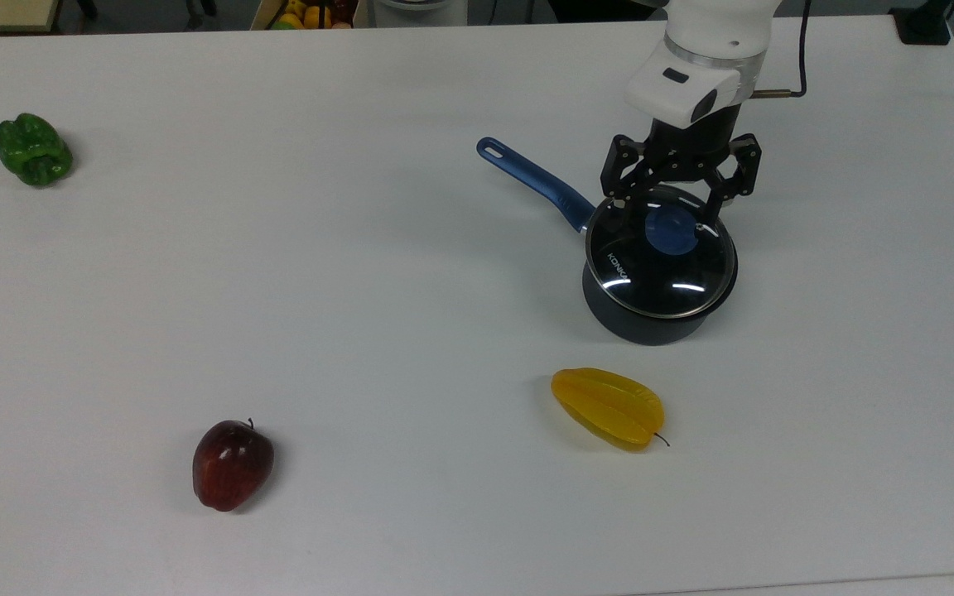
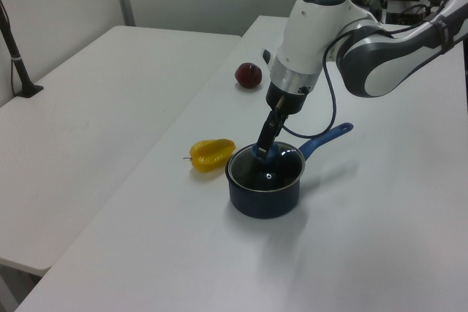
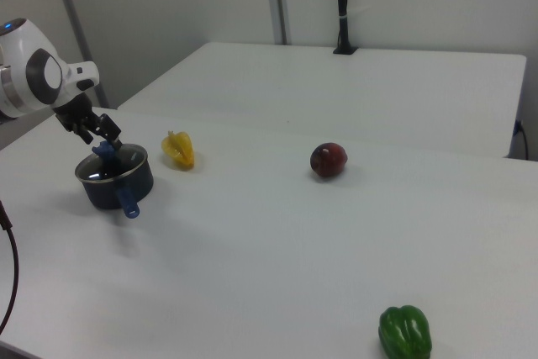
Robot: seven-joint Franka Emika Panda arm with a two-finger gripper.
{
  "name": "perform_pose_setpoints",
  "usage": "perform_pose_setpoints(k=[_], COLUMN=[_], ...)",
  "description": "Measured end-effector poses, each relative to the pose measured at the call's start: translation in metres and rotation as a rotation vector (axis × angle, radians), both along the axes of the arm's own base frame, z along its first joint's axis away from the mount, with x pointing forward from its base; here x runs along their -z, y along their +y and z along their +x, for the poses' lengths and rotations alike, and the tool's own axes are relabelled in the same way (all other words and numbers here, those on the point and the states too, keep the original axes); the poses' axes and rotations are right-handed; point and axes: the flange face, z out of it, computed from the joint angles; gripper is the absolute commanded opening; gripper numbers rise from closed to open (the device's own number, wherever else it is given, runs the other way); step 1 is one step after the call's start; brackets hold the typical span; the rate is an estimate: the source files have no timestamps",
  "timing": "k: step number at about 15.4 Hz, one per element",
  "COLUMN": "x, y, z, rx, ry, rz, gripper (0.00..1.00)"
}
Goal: Open lid
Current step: 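Close the gripper on the blue knob of the glass lid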
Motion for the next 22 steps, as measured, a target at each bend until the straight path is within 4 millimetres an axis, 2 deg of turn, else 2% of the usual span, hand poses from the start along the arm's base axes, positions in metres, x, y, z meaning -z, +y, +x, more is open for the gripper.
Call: perform_pose_setpoints(k=[4, 6, 7, 11, 19, 22], x=[0.007, 0.012, 0.014, 0.015, 0.014, 0.012], y=[0.006, 0.008, 0.009, 0.009, 0.009, 0.009], z=[-0.003, -0.003, -0.003, -0.003, -0.002, -0.001], rx=[-0.002, 0.002, 0.002, 0.000, -0.003, -0.002], ry=[0.010, 0.014, 0.015, 0.013, 0.006, 0.001], rz=[-0.002, -0.005, -0.009, -0.014, -0.020, -0.018], gripper=[1.00, 0.95, 0.88, 0.72, 0.70, 0.55])
